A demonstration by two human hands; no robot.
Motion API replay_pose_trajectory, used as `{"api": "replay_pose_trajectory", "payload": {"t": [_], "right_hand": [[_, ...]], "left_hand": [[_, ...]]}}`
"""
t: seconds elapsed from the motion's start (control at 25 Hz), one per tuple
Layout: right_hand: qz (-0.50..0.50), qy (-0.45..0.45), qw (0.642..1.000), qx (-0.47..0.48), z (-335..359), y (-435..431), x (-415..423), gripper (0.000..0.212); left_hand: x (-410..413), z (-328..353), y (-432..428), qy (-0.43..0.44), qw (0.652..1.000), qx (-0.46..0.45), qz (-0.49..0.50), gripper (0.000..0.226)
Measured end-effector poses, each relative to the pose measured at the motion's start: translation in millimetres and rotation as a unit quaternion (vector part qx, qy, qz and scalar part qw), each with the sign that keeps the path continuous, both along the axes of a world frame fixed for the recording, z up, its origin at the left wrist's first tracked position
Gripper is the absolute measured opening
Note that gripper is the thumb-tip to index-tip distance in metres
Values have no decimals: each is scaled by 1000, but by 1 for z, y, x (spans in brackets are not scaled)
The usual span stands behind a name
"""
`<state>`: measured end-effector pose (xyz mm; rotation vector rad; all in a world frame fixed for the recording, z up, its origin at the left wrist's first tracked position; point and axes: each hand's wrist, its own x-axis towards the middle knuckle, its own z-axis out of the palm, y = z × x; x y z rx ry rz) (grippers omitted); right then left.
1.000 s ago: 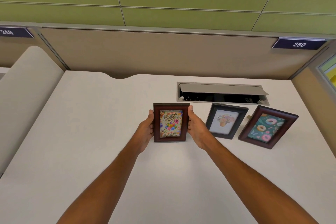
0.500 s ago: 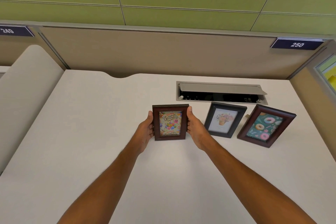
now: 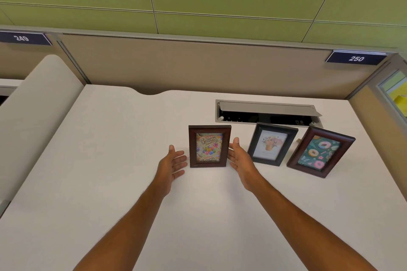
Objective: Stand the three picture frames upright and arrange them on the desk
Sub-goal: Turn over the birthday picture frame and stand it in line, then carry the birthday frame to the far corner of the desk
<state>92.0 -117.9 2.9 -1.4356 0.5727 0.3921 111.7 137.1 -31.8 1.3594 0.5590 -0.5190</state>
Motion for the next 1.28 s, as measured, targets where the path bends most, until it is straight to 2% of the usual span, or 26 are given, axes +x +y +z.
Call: {"api": "replay_pose_trajectory", "payload": {"t": [0.08,0.24,0.36,0.64,0.88,1.28], "right_hand": [[-8,9,1000,-4,-2,-1,-10,77],[-8,16,1000,-18,1,-1,-26,101],[-9,10,1000,-27,0,-2,-28,89],[17,-16,999,-45,11,8,-1,61],[28,-38,998,-32,11,11,25,65],[47,-50,998,-14,9,38,46,71]], "left_hand": [[-10,-2,6,13,1000,13,14,62],[-30,-3,15,35,999,14,20,54],[-30,3,14,20,999,19,-25,54],[-4,23,-17,-51,995,36,-83,83],[11,32,-39,-64,996,24,-64,67],[19,37,-17,-80,997,22,9,65]]}}
